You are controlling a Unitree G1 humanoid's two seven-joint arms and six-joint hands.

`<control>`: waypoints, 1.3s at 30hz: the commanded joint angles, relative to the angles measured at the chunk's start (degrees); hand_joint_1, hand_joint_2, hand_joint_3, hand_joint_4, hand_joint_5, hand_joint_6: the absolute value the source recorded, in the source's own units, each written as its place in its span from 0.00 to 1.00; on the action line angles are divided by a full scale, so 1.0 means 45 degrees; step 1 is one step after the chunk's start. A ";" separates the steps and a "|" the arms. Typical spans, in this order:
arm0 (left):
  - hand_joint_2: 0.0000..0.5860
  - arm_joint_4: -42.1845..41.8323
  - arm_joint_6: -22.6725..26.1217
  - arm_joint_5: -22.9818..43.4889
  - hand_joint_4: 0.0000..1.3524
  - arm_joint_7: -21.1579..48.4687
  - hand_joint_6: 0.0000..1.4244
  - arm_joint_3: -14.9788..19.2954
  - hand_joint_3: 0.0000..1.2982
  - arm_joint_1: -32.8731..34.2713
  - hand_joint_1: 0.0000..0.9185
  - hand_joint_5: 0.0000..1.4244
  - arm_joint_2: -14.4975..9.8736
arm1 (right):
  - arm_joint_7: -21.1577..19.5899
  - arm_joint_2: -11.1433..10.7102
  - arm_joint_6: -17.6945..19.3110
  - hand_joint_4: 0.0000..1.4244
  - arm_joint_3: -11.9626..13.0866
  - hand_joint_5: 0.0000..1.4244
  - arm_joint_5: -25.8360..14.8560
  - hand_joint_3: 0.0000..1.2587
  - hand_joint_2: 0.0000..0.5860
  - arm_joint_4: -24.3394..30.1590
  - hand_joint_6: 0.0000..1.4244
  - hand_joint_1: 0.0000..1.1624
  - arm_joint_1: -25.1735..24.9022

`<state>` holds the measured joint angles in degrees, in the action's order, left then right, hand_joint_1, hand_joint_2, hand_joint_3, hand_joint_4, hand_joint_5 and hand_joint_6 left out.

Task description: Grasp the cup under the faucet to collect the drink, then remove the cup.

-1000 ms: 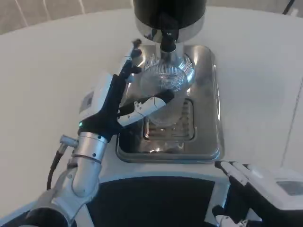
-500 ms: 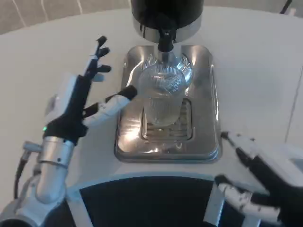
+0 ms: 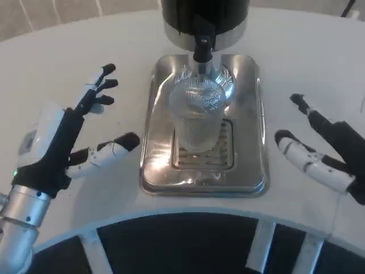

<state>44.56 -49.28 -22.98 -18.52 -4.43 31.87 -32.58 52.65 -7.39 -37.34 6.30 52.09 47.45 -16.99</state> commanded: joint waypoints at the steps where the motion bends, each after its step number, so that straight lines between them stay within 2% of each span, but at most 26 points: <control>1: 0.14 -0.1349 -0.0095 -0.0140 0.15 0.0593 0.27 0.0194 0.11 -0.1439 0.08 0.24 -0.0600 | -0.0702 -0.0001 -0.1104 0.00 -0.0022 0.00 -0.1189 0.00 0.82 -0.0762 0.00 0.13 -0.1378; 10: 0.14 -0.2864 0.0322 -0.0076 0.16 0.1250 0.26 0.0653 0.11 -0.2965 0.07 0.23 -0.0901 | -0.1959 -0.0193 -0.2508 0.00 -0.1043 0.00 -0.2848 0.00 0.84 -0.1015 0.00 0.10 -0.3304; 21: 0.14 -0.3150 0.0684 -0.0008 0.16 0.1665 0.26 0.1025 0.11 -0.3293 0.07 0.23 -0.0851 | -0.3277 -0.0579 -0.3622 0.00 -0.2041 0.00 -0.4763 0.00 0.84 -0.0629 0.00 0.09 -0.4456; 30: 0.13 -0.2962 0.0718 -0.0007 0.16 0.1745 0.26 0.1064 0.12 -0.3169 0.07 0.22 -0.0871 | -0.4178 -0.0921 -0.4089 0.00 -0.2485 0.00 -0.6099 0.00 0.84 -0.0878 0.00 0.07 -0.5289; 39: 0.13 -0.2893 0.0758 0.0039 0.16 0.1841 0.27 0.1136 0.12 -0.3238 0.07 0.23 -0.0905 | -0.4846 -0.1286 -0.4112 0.00 -0.2728 0.00 -0.7223 0.00 0.82 -0.1453 0.00 0.06 -0.6029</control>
<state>31.02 -46.32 -23.05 -10.91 -0.08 18.07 -35.76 31.90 -12.46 -55.36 -5.44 21.15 41.45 -42.81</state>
